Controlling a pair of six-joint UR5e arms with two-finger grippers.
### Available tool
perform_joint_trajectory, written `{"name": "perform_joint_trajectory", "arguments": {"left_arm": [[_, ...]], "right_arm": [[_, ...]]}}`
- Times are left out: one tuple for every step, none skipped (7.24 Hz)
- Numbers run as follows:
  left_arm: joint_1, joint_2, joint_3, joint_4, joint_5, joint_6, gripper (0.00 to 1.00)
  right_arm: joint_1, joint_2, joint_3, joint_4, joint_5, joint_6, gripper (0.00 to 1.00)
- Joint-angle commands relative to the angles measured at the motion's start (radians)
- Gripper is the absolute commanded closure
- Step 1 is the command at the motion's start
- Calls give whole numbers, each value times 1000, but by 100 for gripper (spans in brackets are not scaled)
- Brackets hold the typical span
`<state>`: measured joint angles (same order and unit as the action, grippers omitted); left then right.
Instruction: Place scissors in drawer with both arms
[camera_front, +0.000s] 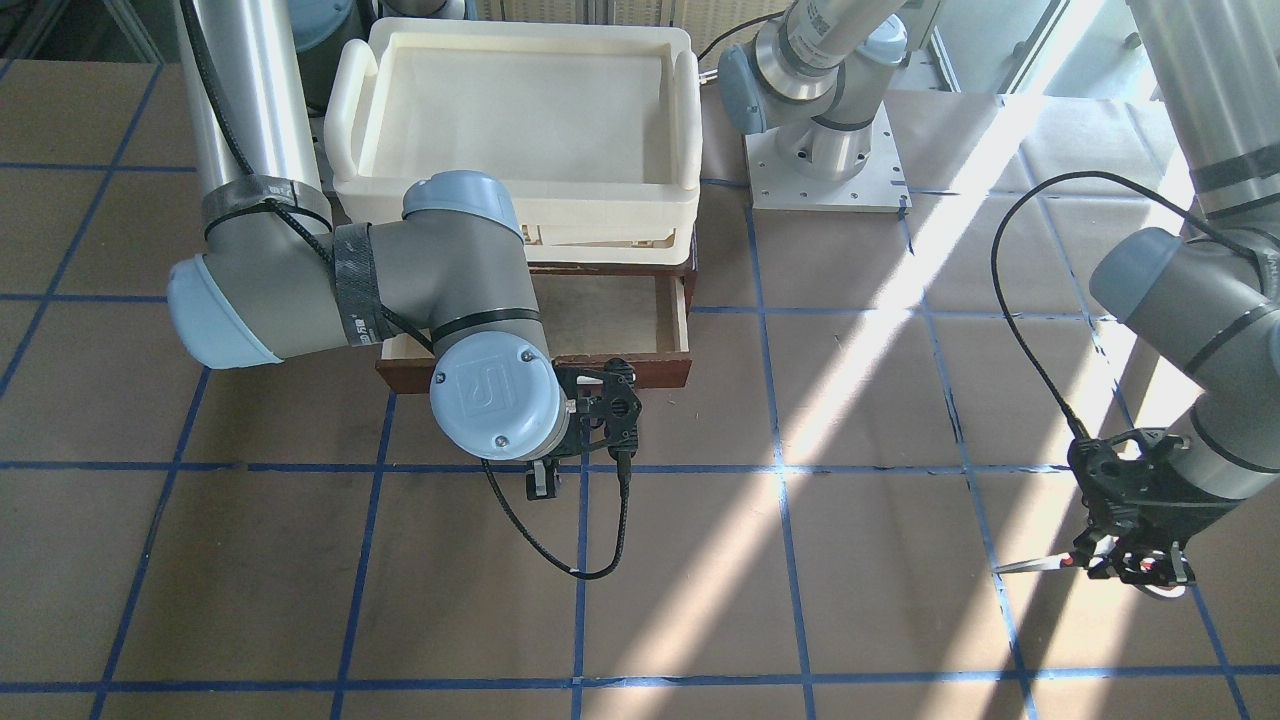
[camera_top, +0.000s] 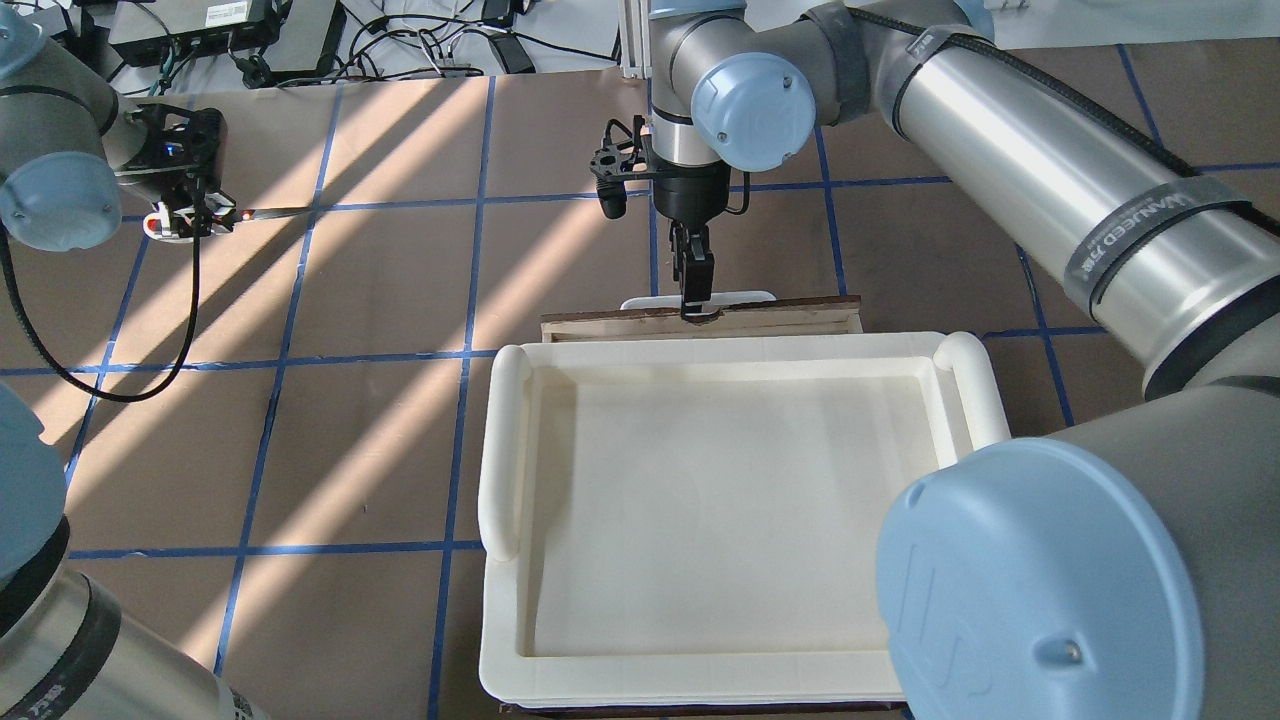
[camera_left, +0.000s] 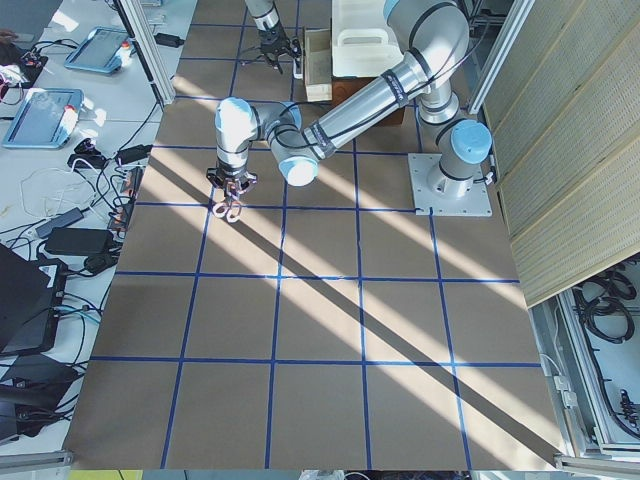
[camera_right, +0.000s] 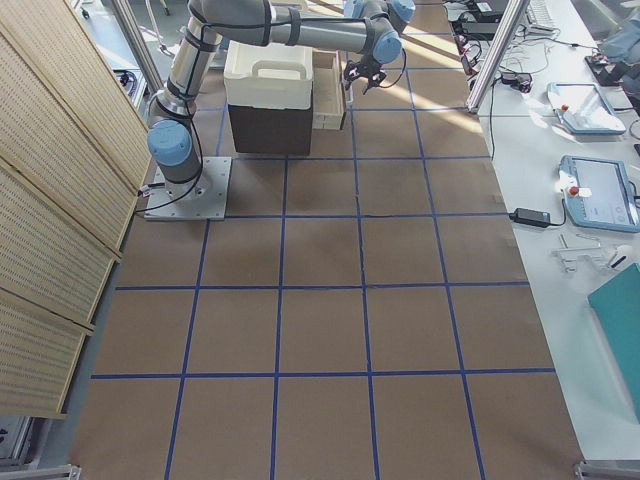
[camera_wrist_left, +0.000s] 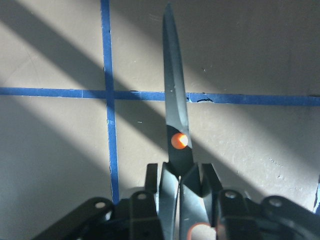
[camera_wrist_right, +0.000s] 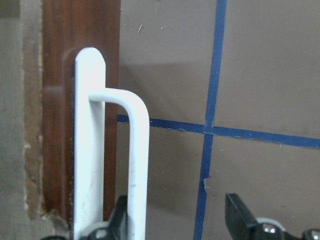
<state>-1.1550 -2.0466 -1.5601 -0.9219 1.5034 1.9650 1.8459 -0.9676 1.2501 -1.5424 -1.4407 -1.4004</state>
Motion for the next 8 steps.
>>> {"name": "perform_joint_trajectory", "arguments": {"left_arm": [[1, -3, 0, 0, 0, 0, 100], [1, -3, 0, 0, -2, 2, 100], [1, -3, 0, 0, -2, 2, 100], [1, -3, 0, 0, 0, 2, 100], [1, -3, 0, 0, 1, 5, 100], [1, -3, 0, 0, 1, 5, 100], [1, -3, 0, 0, -2, 6, 100], [1, -3, 0, 0, -2, 6, 100]], "right_arm": [[-11, 23, -23, -34, -1, 0, 31], [-17, 30, -26, -54, 3, 0, 32], [-17, 35, -29, -74, 5, -2, 32], [-17, 44, -32, -93, 6, -2, 33], [-17, 46, -34, -110, 6, -6, 34], [-17, 47, -34, -117, 6, -15, 35], [-17, 50, -34, -131, 6, -15, 36], [-17, 50, -34, -142, 5, -14, 36]]}}
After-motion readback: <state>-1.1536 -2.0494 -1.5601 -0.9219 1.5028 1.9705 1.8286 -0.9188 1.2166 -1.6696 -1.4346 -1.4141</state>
